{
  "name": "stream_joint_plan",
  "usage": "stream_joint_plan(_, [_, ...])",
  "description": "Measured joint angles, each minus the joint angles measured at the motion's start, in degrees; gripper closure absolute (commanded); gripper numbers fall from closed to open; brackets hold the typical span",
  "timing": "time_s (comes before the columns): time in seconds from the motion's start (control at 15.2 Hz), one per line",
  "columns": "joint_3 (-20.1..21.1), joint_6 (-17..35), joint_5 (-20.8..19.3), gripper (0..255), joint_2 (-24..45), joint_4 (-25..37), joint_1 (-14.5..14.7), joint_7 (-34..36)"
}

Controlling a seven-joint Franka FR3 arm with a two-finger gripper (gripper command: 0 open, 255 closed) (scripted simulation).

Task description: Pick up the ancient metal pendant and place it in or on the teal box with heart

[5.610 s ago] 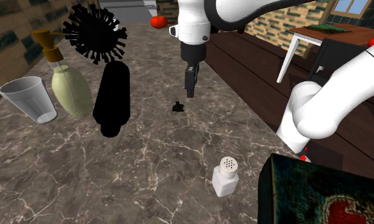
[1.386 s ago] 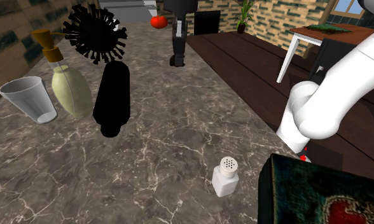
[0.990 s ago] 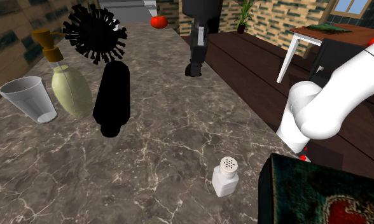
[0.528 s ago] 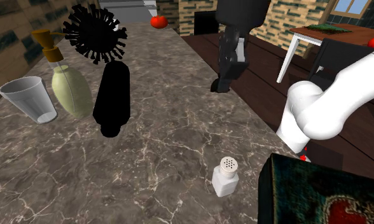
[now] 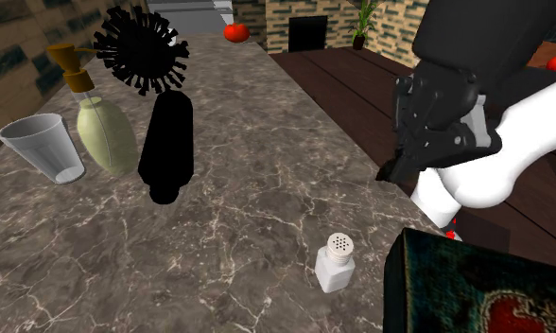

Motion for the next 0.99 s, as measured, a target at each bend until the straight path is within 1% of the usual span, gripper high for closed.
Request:
stream_joint_plan(0.33, [4.01, -2.02, 3.30, 255, -2.24, 1.45, 1.67, 5.85])
stream_joint_plan(0.66, [10.11, -3.09, 6.73, 255, -2.13, 5.25, 2.03, 13.05])
stream_joint_plan(0.73, [10.91, -3.03, 7.31, 255, -2.41, 5.30, 2.22, 13.98])
stream_joint_plan(0.99, [11.90, -1.04, 8.50, 255, -3.89, 2.19, 2.94, 14.33])
